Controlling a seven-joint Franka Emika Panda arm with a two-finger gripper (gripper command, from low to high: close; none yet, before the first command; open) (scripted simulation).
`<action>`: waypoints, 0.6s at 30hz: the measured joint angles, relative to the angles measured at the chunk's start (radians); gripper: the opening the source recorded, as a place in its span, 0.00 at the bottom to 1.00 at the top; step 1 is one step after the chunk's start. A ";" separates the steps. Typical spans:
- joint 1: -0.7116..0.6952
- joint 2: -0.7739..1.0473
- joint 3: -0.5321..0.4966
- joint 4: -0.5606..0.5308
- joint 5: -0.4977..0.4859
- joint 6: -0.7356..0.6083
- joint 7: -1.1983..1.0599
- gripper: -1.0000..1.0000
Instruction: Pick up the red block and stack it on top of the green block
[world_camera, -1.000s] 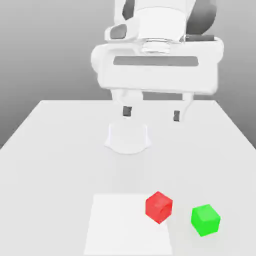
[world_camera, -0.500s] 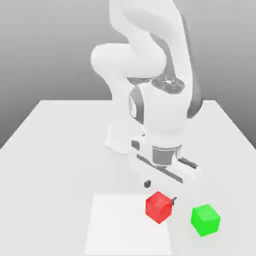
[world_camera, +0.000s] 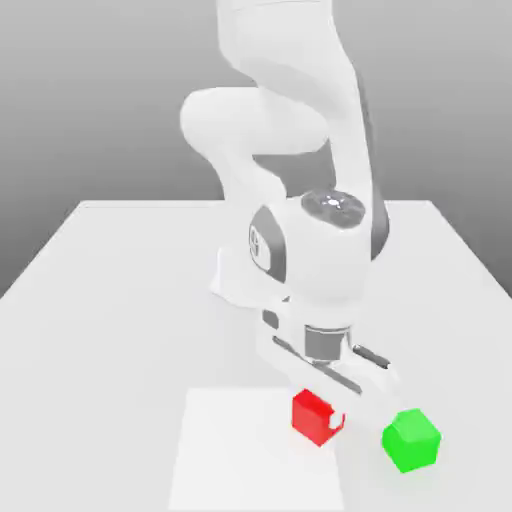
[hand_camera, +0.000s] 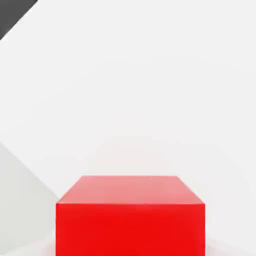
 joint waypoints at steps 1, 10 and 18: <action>-0.008 -0.025 0.015 -0.004 0.031 -0.019 -0.023 0.00; 0.069 -0.134 0.101 0.071 0.148 -0.206 -0.289 0.00; 0.151 0.004 0.104 0.190 0.023 -0.196 -0.398 0.00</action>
